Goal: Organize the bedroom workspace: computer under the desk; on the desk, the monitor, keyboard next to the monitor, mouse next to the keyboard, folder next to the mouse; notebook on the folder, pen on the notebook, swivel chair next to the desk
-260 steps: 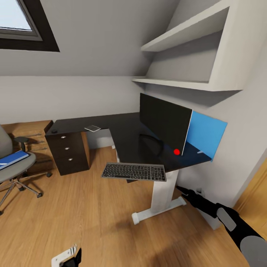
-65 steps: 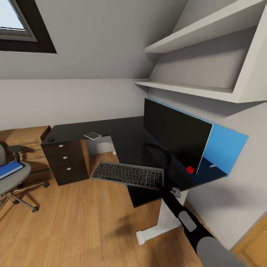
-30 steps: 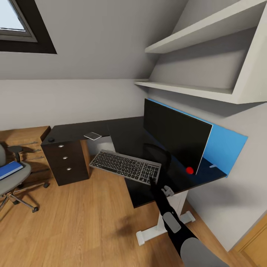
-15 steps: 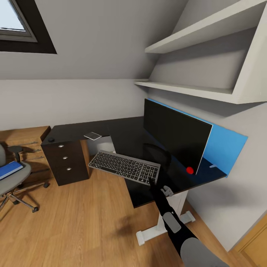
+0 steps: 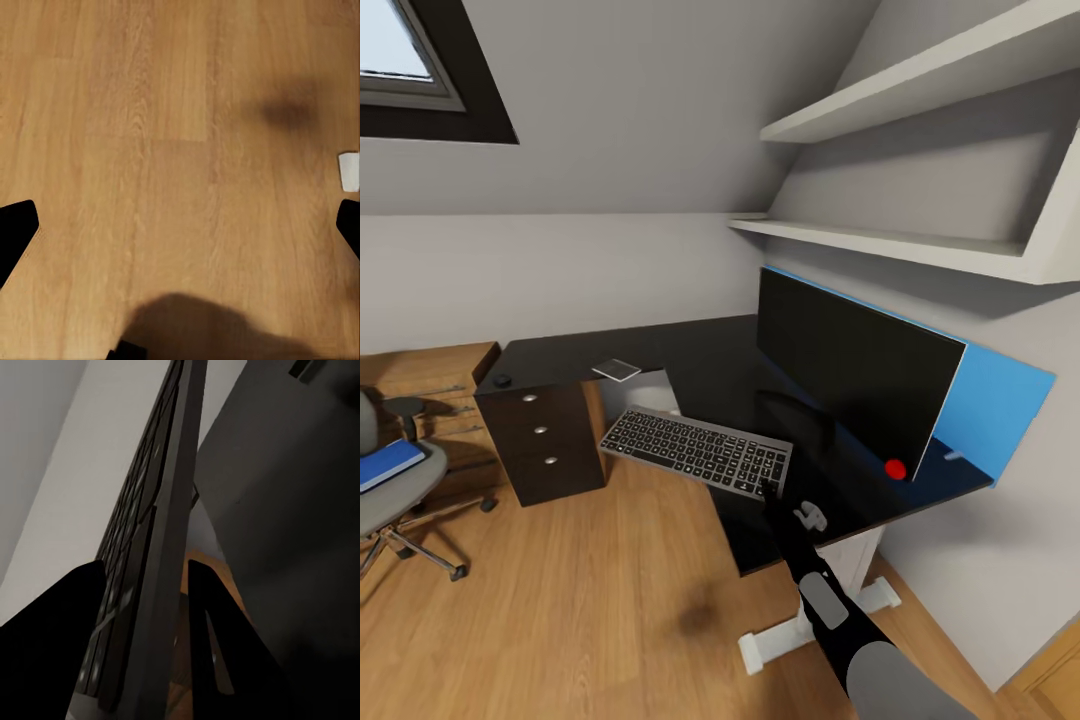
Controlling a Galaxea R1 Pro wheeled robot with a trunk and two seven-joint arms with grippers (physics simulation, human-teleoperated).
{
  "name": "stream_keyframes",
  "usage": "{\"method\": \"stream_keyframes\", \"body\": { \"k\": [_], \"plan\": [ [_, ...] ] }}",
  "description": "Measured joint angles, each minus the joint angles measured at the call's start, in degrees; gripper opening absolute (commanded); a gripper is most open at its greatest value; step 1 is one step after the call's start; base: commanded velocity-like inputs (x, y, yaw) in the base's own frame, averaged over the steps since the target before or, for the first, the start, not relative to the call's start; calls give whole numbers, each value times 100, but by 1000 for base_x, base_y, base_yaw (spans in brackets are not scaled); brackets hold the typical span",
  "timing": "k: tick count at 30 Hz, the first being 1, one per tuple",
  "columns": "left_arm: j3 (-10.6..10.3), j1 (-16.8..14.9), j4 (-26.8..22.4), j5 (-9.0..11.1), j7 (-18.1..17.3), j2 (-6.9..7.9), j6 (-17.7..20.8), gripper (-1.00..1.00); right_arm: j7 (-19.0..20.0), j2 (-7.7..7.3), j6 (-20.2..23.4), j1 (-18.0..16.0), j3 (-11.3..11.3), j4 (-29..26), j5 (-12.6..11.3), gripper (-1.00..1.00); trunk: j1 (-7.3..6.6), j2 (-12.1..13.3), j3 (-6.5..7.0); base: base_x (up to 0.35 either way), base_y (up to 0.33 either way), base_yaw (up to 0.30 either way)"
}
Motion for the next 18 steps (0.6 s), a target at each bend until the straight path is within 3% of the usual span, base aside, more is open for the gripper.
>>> {"method": "stream_keyframes", "body": {
  "k": [18],
  "plan": [
    [-1, -1, 2, -1, 2, 1, 0, 100, 8, 1, 7, 0, -2, -7, 8, -100, 3, 0, 0, 16, 15, 0]
  ]
}}
